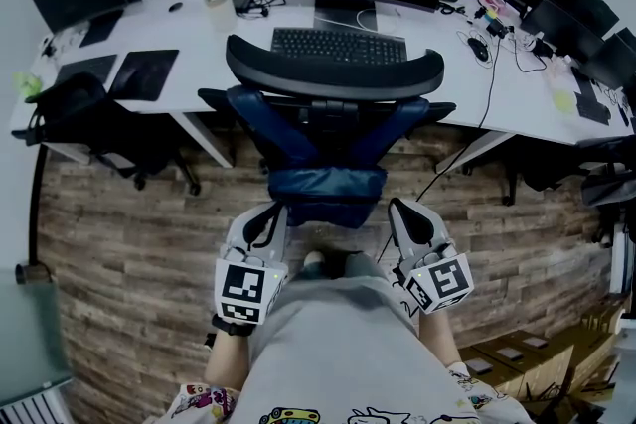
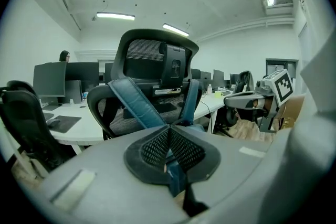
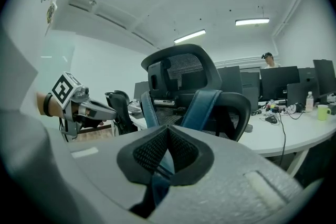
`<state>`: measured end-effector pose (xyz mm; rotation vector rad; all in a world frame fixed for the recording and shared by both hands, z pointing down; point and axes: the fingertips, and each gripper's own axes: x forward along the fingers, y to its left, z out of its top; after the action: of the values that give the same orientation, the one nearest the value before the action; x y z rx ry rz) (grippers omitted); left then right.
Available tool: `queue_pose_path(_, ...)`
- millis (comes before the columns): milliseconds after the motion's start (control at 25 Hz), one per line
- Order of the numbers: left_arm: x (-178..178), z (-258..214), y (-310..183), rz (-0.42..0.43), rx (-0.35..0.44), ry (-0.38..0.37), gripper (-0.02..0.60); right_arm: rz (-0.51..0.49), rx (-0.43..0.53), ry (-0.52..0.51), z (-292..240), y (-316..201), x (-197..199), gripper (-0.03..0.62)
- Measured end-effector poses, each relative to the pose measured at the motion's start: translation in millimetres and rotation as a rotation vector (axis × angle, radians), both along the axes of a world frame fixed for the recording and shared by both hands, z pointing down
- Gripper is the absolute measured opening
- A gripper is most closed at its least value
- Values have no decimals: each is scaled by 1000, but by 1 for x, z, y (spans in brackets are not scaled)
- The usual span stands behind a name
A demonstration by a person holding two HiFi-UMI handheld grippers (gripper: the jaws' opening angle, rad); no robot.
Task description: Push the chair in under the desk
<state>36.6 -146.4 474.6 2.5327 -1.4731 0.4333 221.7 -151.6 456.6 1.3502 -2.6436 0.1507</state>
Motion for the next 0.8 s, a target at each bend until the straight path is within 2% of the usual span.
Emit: queue_pose_path(800,-11,-6,1,-16,25,1,10,-3,4,8,-2,3,-6,2)
